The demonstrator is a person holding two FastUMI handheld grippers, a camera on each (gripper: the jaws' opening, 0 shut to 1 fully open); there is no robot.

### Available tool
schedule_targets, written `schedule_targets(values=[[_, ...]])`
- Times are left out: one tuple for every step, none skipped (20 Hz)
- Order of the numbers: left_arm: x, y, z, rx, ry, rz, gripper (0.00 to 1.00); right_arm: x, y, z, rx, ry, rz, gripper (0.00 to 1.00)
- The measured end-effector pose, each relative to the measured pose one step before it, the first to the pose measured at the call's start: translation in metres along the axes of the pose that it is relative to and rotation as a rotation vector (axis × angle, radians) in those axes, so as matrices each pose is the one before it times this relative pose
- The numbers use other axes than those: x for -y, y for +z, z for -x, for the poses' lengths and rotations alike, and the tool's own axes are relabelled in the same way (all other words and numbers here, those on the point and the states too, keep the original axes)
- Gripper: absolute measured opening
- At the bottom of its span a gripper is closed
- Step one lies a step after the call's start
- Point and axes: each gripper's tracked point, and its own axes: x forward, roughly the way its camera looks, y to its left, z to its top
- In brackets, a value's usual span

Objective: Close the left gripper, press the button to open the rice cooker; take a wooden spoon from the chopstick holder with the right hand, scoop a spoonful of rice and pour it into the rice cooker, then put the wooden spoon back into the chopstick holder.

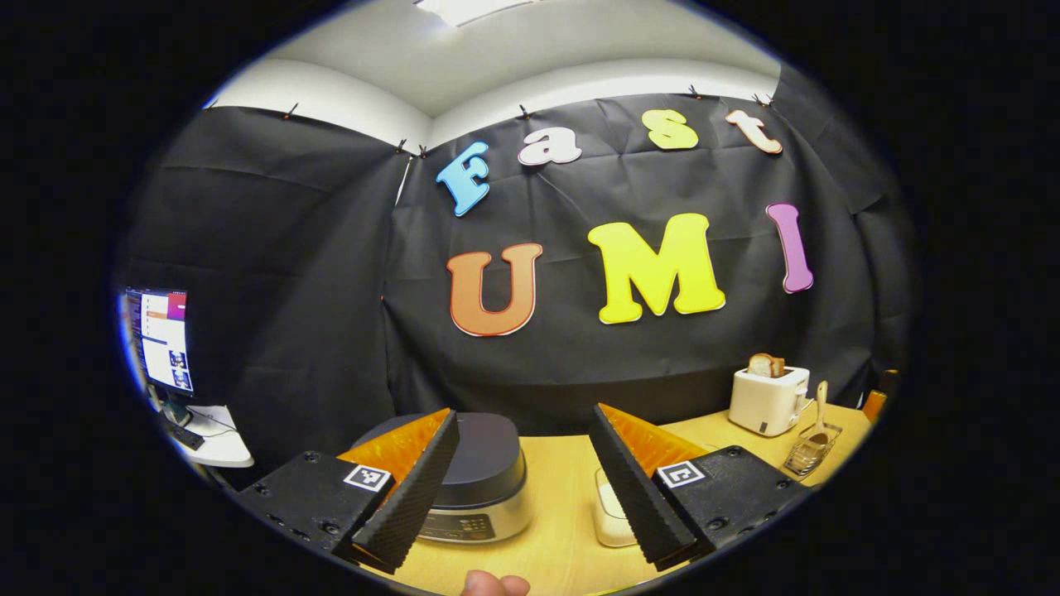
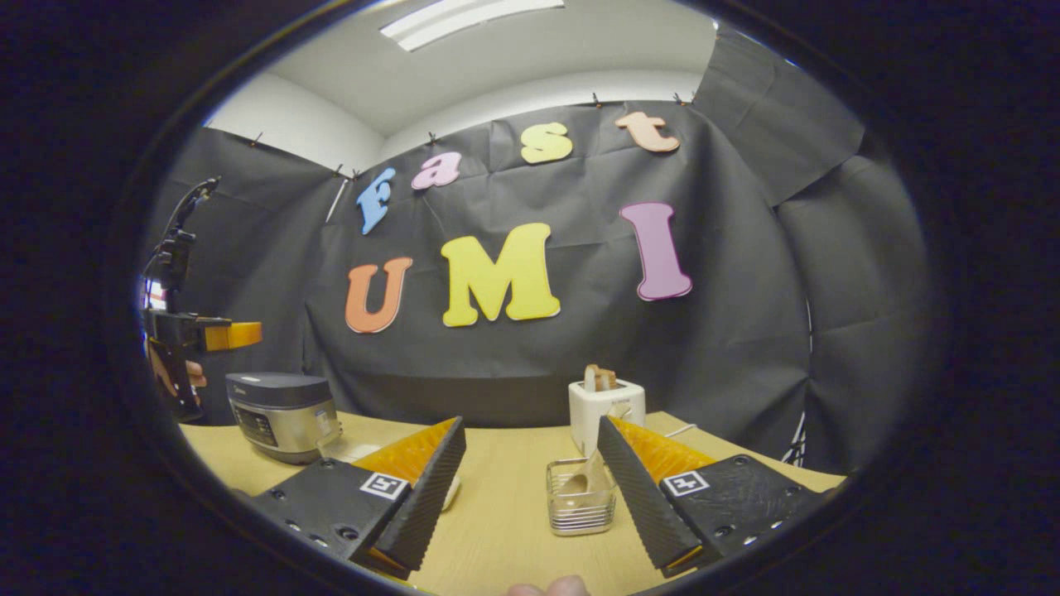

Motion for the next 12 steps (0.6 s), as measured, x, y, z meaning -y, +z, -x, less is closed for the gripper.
schedule_targets(values=[[0.01432, -0.00127, 0.00713, 0.00403, -0.02020, 0.01347, 1.00, 0.00075, 0.00310, 0.00139, 0.00671, -0.00330, 0.00109, 0.92], [0.00516, -0.00488, 0.00608, 0.00287, -0.01410, 0.00176, 1.00, 0.00048, 0.00156, 0.00021, 0.00388, -0.00409, 0.00509, 0.95], [0.00792, -0.00156, 0.00987, 0.00130, -0.01493, -0.00225, 1.00, -0.00126, 0.00188, 0.00153, 0.00165, -0.00311, 0.00426, 0.95], [0.00739, -0.00108, 0.00908, 0.00405, -0.00864, 0.00223, 1.00, -0.00384, 0.00123, 0.00297, 0.00236, 0.00064, 0.00232, 0.95], [0.00833, 0.00006, 0.00895, 0.00768, -0.01629, 0.01179, 1.00, -0.00525, 0.00252, 0.00287, 0.00369, 0.00484, 0.00324, 0.95], [0.00528, -0.00055, 0.00739, 0.00228, -0.00534, 0.00749, 1.00, -0.00581, 0.00200, 0.00273, 0.00448, 0.00410, 0.01089, 0.92], [0.00195, -0.00321, 0.00705, -0.01044, -0.00105, -0.00469, 1.00, -0.00476, 0.00076, 0.00219, -0.00186, 0.00198, 0.01318, 0.95], [-0.00133, -0.00192, 0.00650, 0.00084, 0.01198, -0.00090, 1.00, -0.00565, 0.00066, 0.00210, -0.00177, 0.00507, 0.00573, 0.95], [0.00254, -0.00201, 0.00472, 0.00343, -0.00498, 0.00996, 1.00, -0.00549, 0.00373, 0.00236, 0.00513, 0.00364, -0.00089, 0.95], [0.00413, -0.00146, 0.00419, 0.00553, -0.00848, 0.01423, 1.00, -0.00583, 0.00411, 0.00231, 0.00709, 0.00153, -0.00062, 0.95], [0.00018, -0.00239, 0.00461, 0.00350, -0.00279, 0.00362, 1.00, -0.00432, 0.00394, 0.00250, 0.01089, -0.00401, 0.00304, 0.95], [-0.00191, -0.00058, 0.00273, 0.00541, 0.00486, -0.01170, 1.00, -0.00460, 0.00329, 0.00247, 0.00868, -0.00195, 0.00313, 0.92]])
